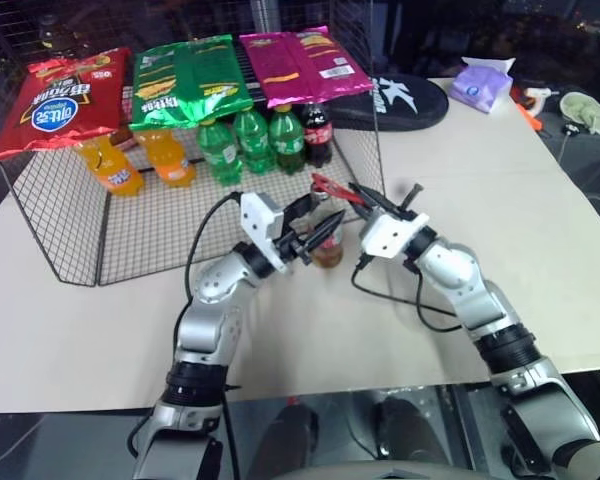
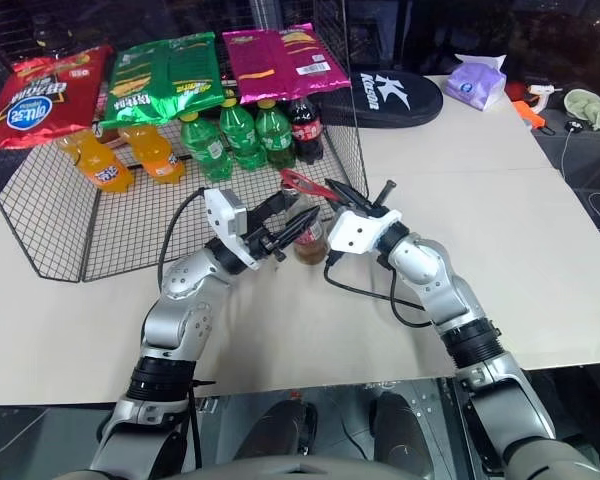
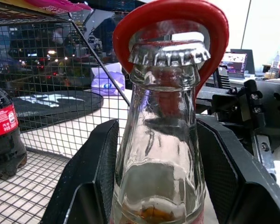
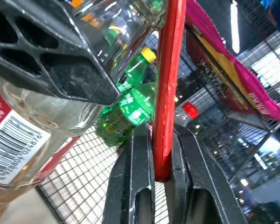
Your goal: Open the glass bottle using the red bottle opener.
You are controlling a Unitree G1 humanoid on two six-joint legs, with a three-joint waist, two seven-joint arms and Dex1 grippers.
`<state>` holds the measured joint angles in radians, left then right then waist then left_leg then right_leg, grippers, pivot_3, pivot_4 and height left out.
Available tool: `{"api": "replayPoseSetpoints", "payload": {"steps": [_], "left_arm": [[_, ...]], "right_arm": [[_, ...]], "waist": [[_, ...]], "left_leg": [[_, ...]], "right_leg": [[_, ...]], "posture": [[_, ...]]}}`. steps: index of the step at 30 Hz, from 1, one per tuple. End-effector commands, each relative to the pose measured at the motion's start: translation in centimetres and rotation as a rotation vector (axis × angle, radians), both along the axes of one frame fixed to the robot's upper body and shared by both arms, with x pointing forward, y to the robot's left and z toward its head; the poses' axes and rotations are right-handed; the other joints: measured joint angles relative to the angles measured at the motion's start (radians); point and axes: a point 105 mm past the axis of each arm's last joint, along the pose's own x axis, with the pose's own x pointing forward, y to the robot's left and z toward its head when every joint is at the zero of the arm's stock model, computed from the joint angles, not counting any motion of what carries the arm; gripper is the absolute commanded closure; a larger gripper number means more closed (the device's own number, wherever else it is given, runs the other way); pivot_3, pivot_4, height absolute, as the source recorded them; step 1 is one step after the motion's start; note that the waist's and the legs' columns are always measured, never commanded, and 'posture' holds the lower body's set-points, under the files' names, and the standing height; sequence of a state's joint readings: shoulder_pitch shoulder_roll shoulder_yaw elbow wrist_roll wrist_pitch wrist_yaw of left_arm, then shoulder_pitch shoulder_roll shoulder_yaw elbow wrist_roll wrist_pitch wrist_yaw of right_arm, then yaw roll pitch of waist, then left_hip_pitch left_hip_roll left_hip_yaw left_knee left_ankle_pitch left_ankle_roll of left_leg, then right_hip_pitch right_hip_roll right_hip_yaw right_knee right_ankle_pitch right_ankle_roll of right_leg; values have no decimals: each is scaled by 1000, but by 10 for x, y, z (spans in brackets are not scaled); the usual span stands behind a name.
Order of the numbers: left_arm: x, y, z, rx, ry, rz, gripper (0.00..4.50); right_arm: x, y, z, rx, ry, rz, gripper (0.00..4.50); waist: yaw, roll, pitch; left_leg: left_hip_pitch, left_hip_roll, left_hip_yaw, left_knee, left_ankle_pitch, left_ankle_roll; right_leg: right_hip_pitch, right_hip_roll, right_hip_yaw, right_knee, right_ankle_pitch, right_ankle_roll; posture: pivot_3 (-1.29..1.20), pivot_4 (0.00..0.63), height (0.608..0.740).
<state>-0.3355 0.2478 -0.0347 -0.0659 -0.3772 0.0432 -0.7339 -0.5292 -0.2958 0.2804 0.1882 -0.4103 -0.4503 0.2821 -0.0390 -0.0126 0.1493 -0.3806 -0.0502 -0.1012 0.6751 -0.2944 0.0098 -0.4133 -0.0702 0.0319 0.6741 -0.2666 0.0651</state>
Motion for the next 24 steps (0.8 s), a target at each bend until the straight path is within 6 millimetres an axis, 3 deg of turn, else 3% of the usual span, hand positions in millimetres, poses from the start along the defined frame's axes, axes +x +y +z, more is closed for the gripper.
{"api": "replayPoseSetpoints", "payload": {"steps": [1, 8, 14, 24], "left_arm": [[-4, -7, 7, -3, -26, -25, 2488], [-3, -9, 7, -2, -23, -28, 2488], [-3, -10, 7, -4, -21, -30, 2488], [-2, -11, 6, -7, -17, -31, 2488]], "right_arm": [[-17, 27, -9, -60, -59, 118, 4500], [-19, 36, -14, -90, -99, 160, 4500], [-23, 43, -14, -21, -27, 224, 4500], [-8, 17, -6, -245, -181, 175, 4500]], "waist": [[0, 0, 0], [-1, 0, 0], [0, 0, 0], [1, 0, 0]], "left_leg": [[0, 0, 0, 0, 0, 0], [1, 0, 0, 0, 0, 0], [1, 0, 0, 0, 0, 0], [1, 0, 0, 0, 0, 0]], "right_leg": [[0, 0, 0, 0, 0, 0], [0, 0, 0, 0, 0, 0], [1, 0, 0, 0, 0, 0], [1, 0, 0, 0, 0, 0]], "posture": [[0, 150, 740], [0, 150, 740], [0, 150, 740], [0, 150, 740]]}}
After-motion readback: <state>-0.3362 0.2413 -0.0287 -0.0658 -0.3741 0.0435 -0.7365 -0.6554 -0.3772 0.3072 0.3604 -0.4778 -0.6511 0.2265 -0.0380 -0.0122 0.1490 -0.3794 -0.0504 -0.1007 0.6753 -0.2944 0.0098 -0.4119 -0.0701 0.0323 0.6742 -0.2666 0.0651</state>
